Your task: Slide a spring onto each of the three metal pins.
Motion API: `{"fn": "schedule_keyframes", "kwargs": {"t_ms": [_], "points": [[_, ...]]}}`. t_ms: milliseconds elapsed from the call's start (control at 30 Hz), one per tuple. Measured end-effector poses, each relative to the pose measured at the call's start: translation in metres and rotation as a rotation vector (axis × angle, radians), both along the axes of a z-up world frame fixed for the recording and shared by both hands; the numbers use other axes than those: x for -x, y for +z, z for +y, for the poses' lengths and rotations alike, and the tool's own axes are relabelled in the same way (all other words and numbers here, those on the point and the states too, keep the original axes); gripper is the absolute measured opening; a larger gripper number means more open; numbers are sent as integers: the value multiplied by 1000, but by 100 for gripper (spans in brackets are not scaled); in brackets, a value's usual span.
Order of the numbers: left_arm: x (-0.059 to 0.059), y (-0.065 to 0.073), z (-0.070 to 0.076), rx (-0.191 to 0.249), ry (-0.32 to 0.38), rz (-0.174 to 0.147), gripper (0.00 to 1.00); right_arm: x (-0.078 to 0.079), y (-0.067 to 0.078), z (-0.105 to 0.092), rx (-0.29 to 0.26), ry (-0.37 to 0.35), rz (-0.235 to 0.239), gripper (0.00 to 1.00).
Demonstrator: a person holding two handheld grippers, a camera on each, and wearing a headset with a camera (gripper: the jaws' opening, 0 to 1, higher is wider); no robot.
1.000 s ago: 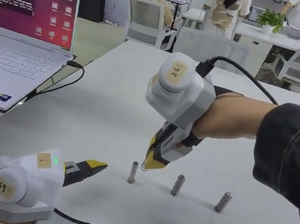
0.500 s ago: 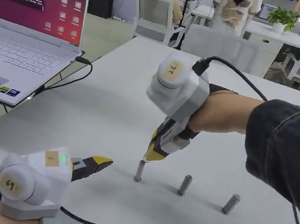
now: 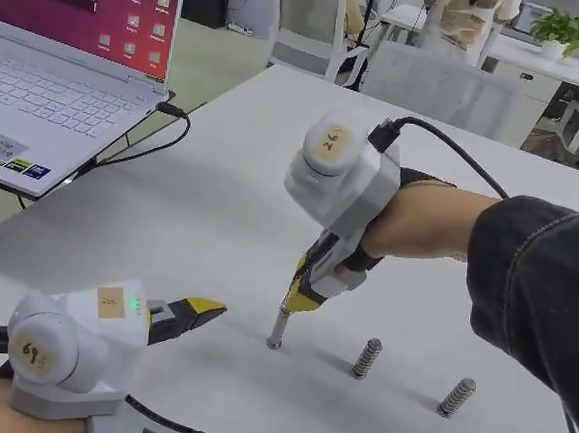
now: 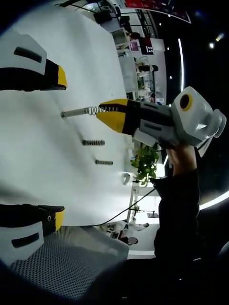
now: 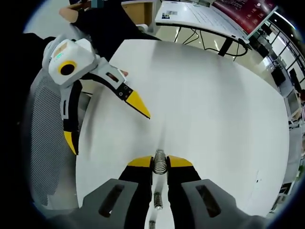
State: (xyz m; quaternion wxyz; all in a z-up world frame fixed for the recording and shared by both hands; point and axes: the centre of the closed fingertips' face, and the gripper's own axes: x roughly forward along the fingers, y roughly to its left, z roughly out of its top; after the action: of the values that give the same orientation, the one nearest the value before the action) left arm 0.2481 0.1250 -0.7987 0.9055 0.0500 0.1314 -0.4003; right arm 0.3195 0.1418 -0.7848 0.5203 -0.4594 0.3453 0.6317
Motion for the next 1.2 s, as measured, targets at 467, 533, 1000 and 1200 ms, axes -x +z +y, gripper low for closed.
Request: {"fn": "schedule_keyframes", "kwargs": {"t_ms": [467,533,1000,1200], "points": [[0,-2,3,3,1,8,97,4,-15,0,32,3,12,9],[0,-3,3,2,0,11,97,4,-19,1,37,2,13,9],[1,-6,4,3,1,23,96,2,-47,2,76,5,26,9],[1,-7,4,5,3,26,95,3,-55,0,83,3,29,9]]}}
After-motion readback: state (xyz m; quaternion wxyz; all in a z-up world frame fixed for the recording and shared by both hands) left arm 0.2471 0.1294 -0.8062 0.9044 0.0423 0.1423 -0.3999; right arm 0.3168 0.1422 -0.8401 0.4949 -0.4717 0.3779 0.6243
